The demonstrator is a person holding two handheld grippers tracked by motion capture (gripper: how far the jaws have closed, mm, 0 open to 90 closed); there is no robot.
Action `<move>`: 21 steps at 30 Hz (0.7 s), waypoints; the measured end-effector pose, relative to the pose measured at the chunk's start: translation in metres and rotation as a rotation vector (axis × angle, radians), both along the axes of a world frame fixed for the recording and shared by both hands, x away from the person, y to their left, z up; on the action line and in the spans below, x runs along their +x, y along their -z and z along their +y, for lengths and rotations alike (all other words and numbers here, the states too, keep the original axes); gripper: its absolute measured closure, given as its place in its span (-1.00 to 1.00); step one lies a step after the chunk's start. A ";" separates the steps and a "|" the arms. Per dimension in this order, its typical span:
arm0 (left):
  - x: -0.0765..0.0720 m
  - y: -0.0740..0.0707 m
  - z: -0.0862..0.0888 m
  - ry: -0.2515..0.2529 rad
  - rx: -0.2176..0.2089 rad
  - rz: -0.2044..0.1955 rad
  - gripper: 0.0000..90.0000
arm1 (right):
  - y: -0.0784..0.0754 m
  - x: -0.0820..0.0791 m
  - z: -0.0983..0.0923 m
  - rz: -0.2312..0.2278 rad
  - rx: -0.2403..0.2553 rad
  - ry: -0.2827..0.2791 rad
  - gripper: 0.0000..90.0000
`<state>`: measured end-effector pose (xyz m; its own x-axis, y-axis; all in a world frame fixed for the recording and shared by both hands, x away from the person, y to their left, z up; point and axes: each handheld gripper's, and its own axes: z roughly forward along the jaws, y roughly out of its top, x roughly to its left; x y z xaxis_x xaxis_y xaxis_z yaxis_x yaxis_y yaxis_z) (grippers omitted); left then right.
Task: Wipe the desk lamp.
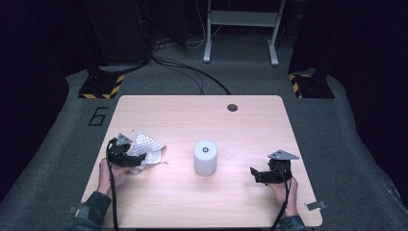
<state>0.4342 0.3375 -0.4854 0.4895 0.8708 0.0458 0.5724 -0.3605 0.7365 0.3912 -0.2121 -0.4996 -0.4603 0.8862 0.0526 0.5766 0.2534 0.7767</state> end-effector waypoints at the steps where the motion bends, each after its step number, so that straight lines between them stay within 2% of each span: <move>1: -0.003 -0.003 0.001 0.000 -0.005 -0.007 -0.67 | 0.000 0.000 -0.001 0.001 0.001 -0.001 -1.00; 3: -0.010 -0.009 0.004 0.000 -0.012 -0.022 -0.72 | 0.000 -0.002 -0.003 -0.004 -0.002 0.009 -1.00; 6: -0.021 -0.015 0.010 -0.013 -0.045 -0.035 -0.87 | 0.001 -0.005 -0.007 -0.004 -0.006 0.024 -1.00; 8: -0.031 -0.016 0.014 -0.032 -0.050 -0.055 -0.92 | 0.002 -0.007 -0.011 -0.002 -0.005 0.035 -1.00; 9: -0.037 -0.015 0.018 -0.038 -0.044 -0.049 -0.97 | 0.003 -0.009 -0.012 -0.004 -0.006 0.037 -1.00; 11: -0.046 -0.009 0.022 -0.060 -0.047 -0.048 -0.98 | 0.006 -0.011 -0.016 -0.013 -0.013 0.045 -1.00; 15: -0.061 0.006 0.034 -0.092 -0.044 -0.017 -1.00 | 0.010 -0.016 -0.023 -0.022 -0.006 0.066 -1.00; 19: -0.068 0.027 0.044 -0.126 -0.024 0.037 -1.00 | 0.016 -0.019 -0.029 -0.006 -0.027 0.085 -1.00; 21: -0.071 0.038 0.046 -0.141 -0.034 0.049 -1.00 | 0.019 -0.021 -0.031 0.012 -0.027 0.091 -1.00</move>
